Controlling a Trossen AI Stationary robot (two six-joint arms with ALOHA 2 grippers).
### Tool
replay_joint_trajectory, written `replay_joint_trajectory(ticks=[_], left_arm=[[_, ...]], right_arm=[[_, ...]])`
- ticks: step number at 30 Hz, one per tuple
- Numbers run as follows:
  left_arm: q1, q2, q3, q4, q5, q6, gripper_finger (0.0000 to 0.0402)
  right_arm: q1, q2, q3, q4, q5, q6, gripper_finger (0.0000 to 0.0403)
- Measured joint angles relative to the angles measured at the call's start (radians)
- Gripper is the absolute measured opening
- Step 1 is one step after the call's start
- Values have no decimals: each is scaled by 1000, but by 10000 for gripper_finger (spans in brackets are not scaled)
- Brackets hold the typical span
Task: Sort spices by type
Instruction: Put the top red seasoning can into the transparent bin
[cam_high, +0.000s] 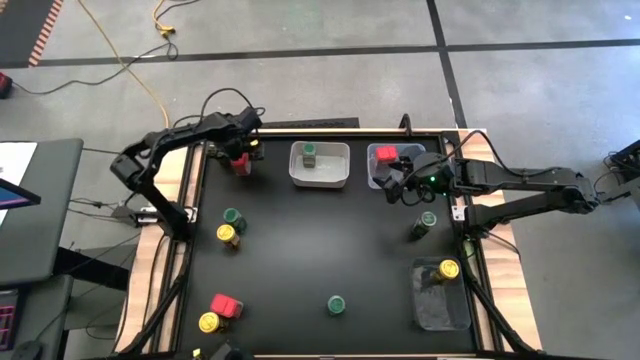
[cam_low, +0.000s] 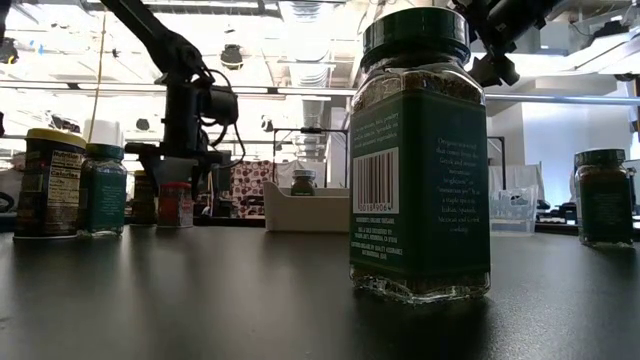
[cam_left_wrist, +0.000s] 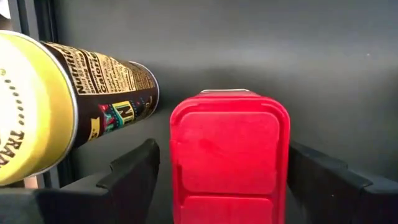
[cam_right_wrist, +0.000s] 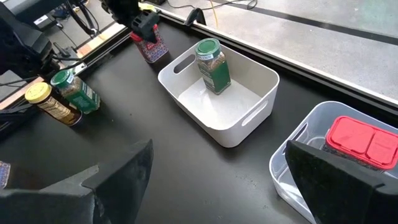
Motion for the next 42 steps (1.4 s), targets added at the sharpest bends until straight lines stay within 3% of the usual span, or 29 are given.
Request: replay_joint_trajectory(ticks=[4, 16, 23, 30, 36, 42], left_arm=[[0, -2, 0, 6, 10, -3, 306], [0, -2, 0, -32, 49, 5, 213], [-5, -2, 22, -72, 89, 88, 215], [-66, -11, 137, -244, 123, 257, 216], [-190, -11, 225, -331, 145, 428, 216], [-320, -10, 270, -371, 209, 505, 217]], right_arm=[[0, 0, 0, 0, 0, 3, 393], [0, 0, 0, 1, 0, 3, 393], [0, 0, 0, 1, 0, 2, 393], [0, 0, 0, 1, 0, -47, 393], [0, 0, 0, 1, 0, -80, 393], [1, 0, 0, 1, -15, -128, 393]])
